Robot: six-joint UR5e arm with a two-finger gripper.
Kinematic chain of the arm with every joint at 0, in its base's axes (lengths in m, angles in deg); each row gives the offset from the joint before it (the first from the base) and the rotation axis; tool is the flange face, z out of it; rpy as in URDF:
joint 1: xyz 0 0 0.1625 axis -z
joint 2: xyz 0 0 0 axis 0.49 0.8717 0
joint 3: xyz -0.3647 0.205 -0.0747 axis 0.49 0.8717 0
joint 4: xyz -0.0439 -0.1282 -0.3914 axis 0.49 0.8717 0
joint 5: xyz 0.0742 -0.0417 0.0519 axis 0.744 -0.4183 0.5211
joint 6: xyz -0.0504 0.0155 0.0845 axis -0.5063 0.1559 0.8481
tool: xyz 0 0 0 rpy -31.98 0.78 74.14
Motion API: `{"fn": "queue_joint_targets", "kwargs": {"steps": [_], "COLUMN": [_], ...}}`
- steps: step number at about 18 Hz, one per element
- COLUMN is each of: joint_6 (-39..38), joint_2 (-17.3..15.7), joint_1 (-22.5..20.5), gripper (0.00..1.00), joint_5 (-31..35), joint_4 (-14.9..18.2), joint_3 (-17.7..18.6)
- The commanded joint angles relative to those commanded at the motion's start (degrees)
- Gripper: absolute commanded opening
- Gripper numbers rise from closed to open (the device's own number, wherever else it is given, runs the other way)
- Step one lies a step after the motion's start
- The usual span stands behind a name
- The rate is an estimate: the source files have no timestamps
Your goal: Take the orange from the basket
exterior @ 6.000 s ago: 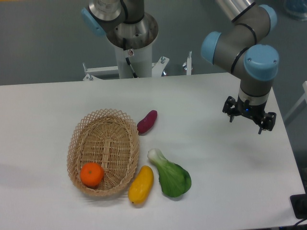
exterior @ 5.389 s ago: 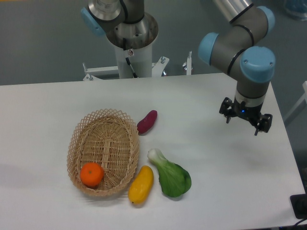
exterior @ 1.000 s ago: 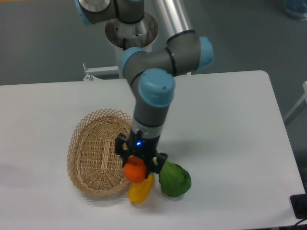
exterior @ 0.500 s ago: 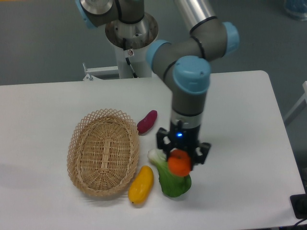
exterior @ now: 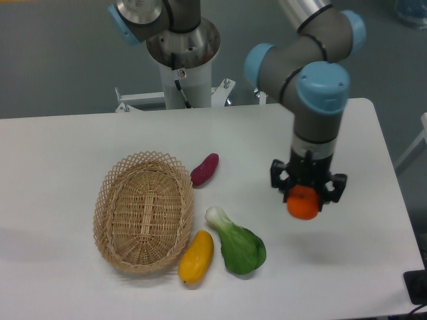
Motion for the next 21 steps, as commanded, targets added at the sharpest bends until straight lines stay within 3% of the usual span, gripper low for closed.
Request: {"fn": "queue_joint_targets", "kwargs": {"steps": [5, 8, 11, 21], "joint_6": [7.4, 8.2, 14.9, 14.9], "joint_2": [1.2, 1.7, 2.3, 3.0], "joint_1": [-4.0, -4.9, -4.9, -4.1], "gripper": [0.30, 0.31, 0.33, 0.33], "joint_5": [0.5, 1.7, 4.3, 8.3], "joint_4": [0.0, -0.3, -0.3, 0.9], "joint_3": [0.1, -0.2, -0.4, -1.6]}}
